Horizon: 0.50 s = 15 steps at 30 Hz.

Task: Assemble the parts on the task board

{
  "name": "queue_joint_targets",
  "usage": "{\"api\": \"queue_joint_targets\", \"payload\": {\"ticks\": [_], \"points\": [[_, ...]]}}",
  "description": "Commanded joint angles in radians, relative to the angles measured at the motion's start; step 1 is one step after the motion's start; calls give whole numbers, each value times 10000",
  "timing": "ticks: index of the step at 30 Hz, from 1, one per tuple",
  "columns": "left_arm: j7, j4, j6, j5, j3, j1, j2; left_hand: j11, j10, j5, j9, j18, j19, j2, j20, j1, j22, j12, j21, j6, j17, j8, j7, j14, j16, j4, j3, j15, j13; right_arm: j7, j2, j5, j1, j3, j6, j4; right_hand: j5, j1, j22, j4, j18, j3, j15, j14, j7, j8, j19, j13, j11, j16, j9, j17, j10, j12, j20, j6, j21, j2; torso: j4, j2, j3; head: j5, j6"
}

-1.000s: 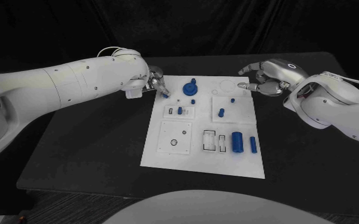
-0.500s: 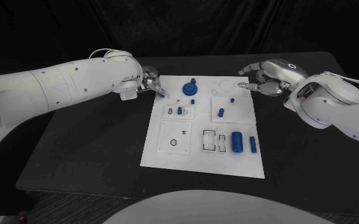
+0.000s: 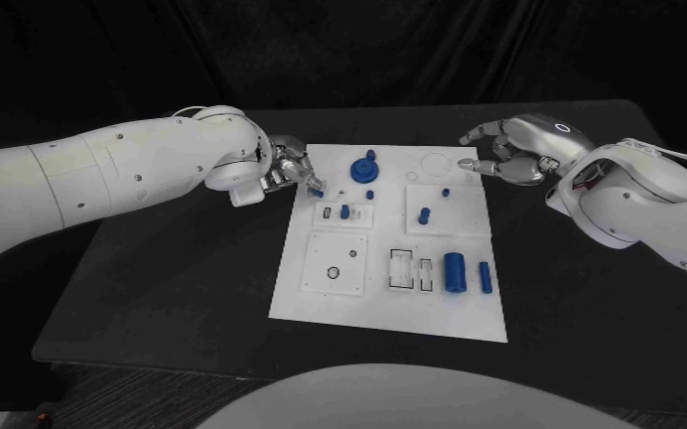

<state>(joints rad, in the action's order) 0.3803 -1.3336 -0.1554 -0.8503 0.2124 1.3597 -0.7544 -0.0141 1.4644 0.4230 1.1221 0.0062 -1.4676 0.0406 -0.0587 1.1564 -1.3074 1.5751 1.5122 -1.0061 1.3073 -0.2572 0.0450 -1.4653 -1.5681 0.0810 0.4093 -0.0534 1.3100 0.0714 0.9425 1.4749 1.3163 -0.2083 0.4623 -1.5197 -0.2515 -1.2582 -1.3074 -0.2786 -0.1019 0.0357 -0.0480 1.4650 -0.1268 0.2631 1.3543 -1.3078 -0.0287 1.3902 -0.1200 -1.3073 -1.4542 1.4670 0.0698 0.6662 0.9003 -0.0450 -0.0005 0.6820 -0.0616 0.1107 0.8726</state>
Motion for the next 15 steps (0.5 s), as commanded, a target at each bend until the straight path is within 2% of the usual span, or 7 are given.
{"api": "queue_joint_targets", "payload": {"ticks": [1, 5, 9, 15], "points": [[-9, -289, 112, 413, -7, 18, -106, -60, 1063, -46, 16, 132, -427, -61, 56, -73, -2376, -43, -47, 46, 2635, 63, -33, -1055, -27, -78, 155, -72, 2608, 72, 11, 14, -23, 7, 69, 2, -62, -14, -786, 8, -192, 20, 85, 453, -1, -11, -16, -1311, 16, 28, 15, -793, 14, -22, -3, 49, 18, -111, -1, 0, 1, 22, 0], [4, -611, 191, 424, -5, 10, -233, -51, 1063, -126, 27, 140, -399, -81, 51, -120, -2365, -43, -76, 53, 2635, 67, -27, -1055, -27, -46, 199, -63, 2608, 104, 19, -18, -27, 7, 51, 21, -65, -12, -787, 5, -191, 17, 84, 451, 1, -7, -15, -1297, 18, 21, 16, -786, 26, -33, -3, 57, 20, -109, 14, -1, -1, 28, 0], [-118, -706, 204, 127, -3, -16, -248, -50, 1063, -133, 30, 142, -393, -92, 50, -123, -2363, -43, -82, 58, 2635, 69, -26, -1055, -27, -41, 214, -61, 2608, 148, 13, -170, -37, 7, 29, 44, -79, -16, -787, 7, -191, 15, 83, 452, 3, -3, -15, -1300, 20, 24, 17, -789, 22, -30, -3, 68, 16, -105, 20, 0, 9, 51, 0], [-241, -709, 258, -404, -1, -154, -232, -38, 1063, -166, 41, 148, -371, -97, 43, -176, -2354, -43, -103, 64, 2635, 70, -13, -1055, -27, -3, 233, -50, 2608, 194, 6, -261, -53, 7, 18, 82, -94, -24, -788, 12, -191, 16, 82, 451, 5, -1, -14, -1301, 22, 22, 20, -788, 20, -29, -3, 76, 16, -102, -2, -10, 14, 85, 0]]}}
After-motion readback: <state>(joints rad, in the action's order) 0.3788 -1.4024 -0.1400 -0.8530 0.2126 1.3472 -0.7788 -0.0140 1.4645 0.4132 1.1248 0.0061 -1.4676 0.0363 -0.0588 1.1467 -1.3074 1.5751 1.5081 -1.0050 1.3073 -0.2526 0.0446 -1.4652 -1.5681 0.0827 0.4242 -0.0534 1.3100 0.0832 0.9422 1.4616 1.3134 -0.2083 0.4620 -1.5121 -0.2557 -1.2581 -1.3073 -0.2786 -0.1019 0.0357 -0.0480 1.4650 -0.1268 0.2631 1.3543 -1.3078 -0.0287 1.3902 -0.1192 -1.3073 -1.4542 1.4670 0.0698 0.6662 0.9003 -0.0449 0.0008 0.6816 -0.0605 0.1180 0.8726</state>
